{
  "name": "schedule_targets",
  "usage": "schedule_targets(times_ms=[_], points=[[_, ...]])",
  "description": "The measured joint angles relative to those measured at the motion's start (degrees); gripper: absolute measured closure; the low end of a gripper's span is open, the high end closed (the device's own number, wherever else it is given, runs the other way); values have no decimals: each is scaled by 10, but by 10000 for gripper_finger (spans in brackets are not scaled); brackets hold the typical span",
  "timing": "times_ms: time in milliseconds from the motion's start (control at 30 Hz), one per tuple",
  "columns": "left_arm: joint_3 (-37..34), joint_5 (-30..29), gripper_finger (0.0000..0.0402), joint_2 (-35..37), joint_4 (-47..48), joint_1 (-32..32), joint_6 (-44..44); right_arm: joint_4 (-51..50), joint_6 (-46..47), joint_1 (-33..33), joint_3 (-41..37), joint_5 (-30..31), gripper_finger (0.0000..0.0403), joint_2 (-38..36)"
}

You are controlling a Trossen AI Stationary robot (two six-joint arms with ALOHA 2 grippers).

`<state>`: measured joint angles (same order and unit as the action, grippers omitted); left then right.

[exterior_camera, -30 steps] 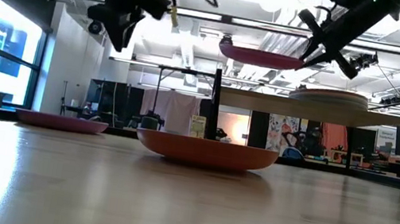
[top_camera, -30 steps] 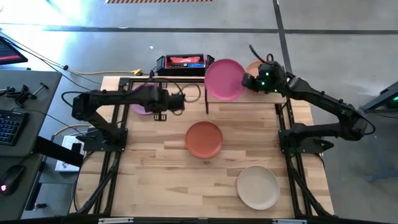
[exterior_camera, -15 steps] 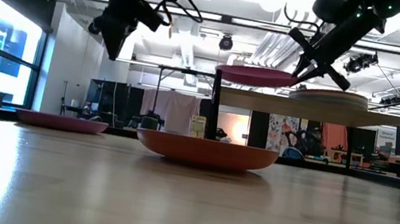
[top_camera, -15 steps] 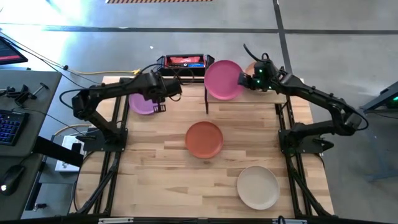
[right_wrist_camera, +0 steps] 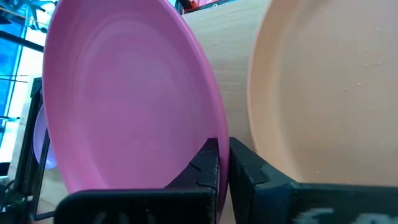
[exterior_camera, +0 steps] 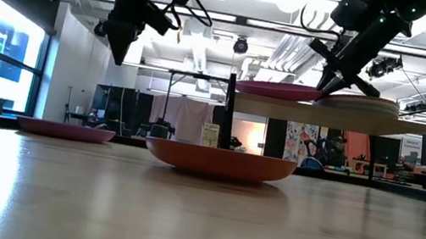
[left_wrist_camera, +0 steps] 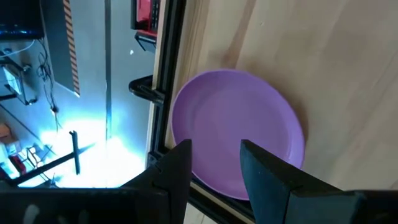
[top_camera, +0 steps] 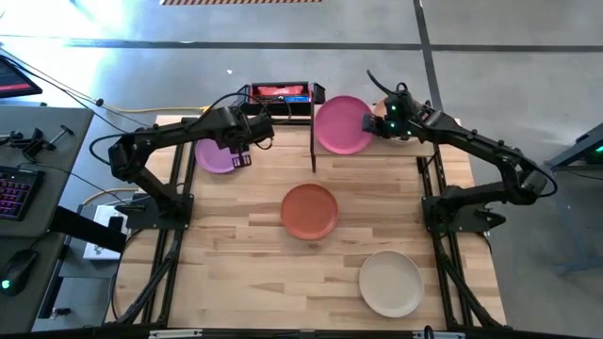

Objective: Place and stack plates onto a shelf
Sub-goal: Put the pink plate on the shelf

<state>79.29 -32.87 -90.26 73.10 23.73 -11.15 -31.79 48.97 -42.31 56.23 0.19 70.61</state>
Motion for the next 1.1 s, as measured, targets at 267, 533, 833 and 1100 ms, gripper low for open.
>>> schedule_targets(times_ms=[267, 533, 833, 1100], points=[[0, 7, 275, 0, 0, 0, -4, 1, 3, -1, 0, 6, 403, 0], [0, 8, 275, 0, -1, 0, -10, 1, 15, -1, 0, 3, 382, 0], [0, 8, 275, 0, -1, 0, -10, 5, 22, -1, 0, 25, 318, 0], [0, 8, 275, 0, -1, 0, -9, 51, 22, -7, 0, 25, 302, -9]])
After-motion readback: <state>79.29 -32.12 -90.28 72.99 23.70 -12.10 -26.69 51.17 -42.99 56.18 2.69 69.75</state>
